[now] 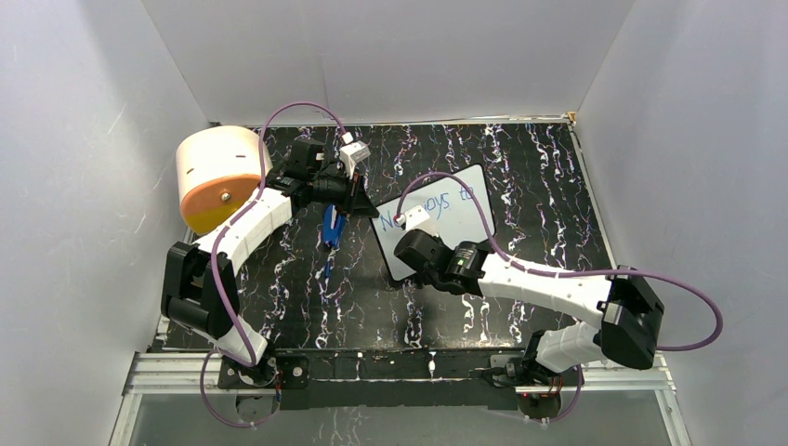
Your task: Write a sentence on the whiteboard
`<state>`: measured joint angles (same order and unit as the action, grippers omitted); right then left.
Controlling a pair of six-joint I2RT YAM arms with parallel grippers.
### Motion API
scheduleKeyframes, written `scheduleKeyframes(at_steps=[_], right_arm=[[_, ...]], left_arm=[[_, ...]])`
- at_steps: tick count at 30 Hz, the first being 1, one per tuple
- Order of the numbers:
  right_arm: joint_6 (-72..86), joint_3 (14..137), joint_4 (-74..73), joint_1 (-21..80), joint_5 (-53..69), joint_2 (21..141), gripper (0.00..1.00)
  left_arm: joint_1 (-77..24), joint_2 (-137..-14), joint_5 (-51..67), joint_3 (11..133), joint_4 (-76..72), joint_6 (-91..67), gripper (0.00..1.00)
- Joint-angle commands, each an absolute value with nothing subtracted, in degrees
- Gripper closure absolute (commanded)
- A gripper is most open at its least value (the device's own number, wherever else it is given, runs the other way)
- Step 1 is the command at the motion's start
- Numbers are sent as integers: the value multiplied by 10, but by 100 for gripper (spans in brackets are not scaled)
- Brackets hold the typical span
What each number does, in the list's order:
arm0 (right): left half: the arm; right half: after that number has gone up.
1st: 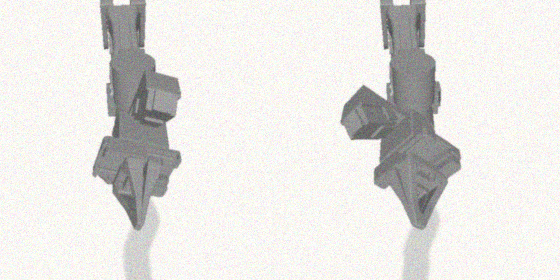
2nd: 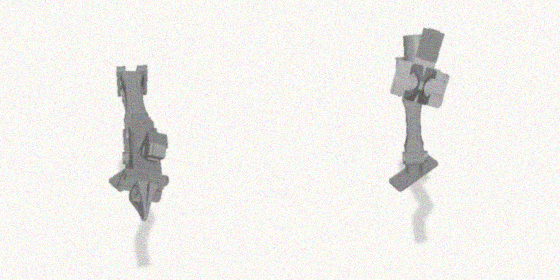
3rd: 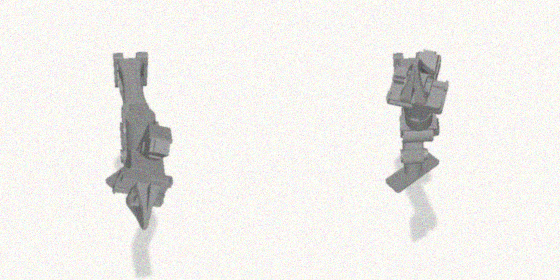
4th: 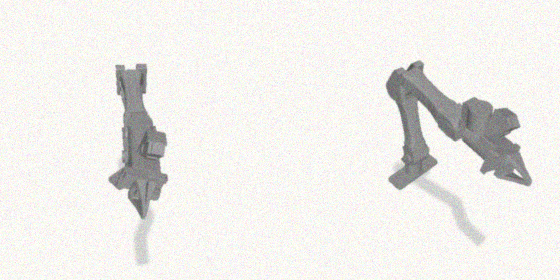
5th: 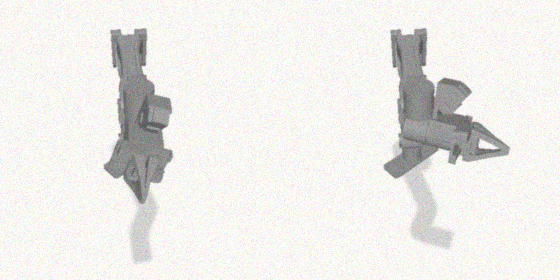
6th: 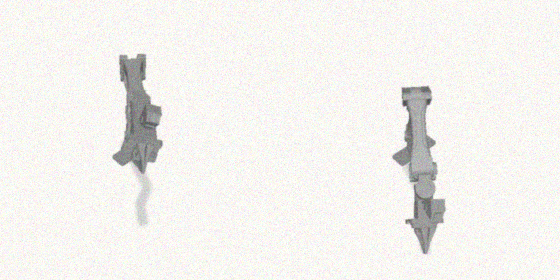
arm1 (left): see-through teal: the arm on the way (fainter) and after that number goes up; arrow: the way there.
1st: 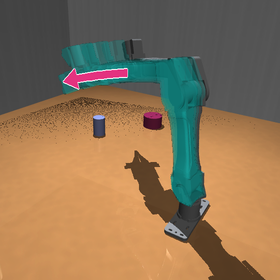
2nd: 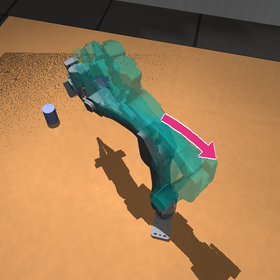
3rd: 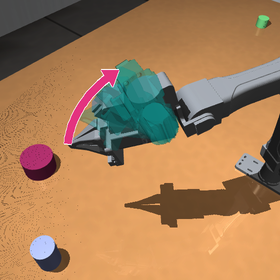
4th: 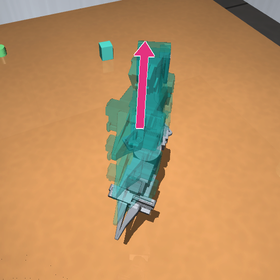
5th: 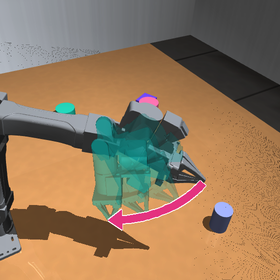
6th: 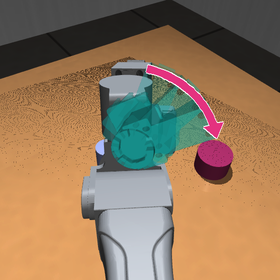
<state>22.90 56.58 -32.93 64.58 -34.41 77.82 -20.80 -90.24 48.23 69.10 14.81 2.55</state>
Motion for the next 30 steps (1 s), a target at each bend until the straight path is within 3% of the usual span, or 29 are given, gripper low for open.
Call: scheduleKeyframes(at_steps=[1,30], right_arm=[[222,590,-312,643,-367,762,100],[209,597,-305,623,-325,792,100]], left_arm=[[-207,-897,461,688,153,44,100],[-207,-900,464,688,152,45,100]])
